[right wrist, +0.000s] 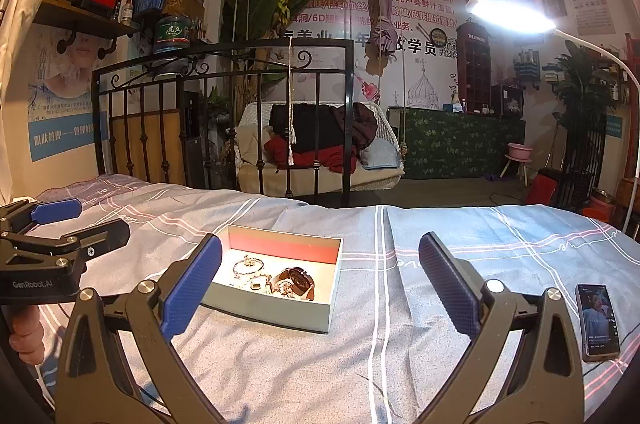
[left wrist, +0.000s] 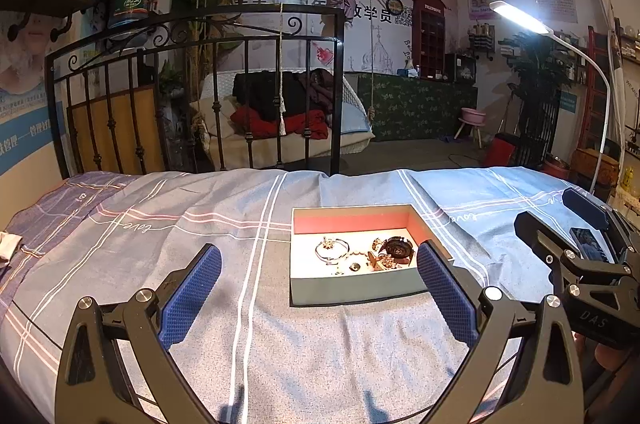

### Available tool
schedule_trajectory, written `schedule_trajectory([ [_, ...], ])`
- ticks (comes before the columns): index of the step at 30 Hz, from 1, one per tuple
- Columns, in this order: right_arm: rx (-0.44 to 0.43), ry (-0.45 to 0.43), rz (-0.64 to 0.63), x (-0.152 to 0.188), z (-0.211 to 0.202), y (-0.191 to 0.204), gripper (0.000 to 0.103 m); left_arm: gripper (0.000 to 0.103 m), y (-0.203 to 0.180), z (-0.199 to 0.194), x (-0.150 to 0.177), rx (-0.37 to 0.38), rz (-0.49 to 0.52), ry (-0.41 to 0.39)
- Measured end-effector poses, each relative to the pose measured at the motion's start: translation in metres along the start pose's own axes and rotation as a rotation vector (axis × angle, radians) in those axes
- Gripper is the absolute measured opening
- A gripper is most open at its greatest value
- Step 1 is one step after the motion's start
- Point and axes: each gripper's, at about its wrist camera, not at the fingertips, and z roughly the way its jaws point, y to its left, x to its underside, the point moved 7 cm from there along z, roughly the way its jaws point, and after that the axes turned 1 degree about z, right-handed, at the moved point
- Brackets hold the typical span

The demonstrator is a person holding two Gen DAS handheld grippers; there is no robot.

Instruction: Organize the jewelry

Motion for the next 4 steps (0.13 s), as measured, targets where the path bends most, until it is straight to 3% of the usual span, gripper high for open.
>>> schedule_trajectory([
  [4,0.0,0.001,0.001,-0.0001,0.0001,-0.0002,0.097,0.096,0.0003,0.0008,-0.001,-0.005,0.006,-0.004],
])
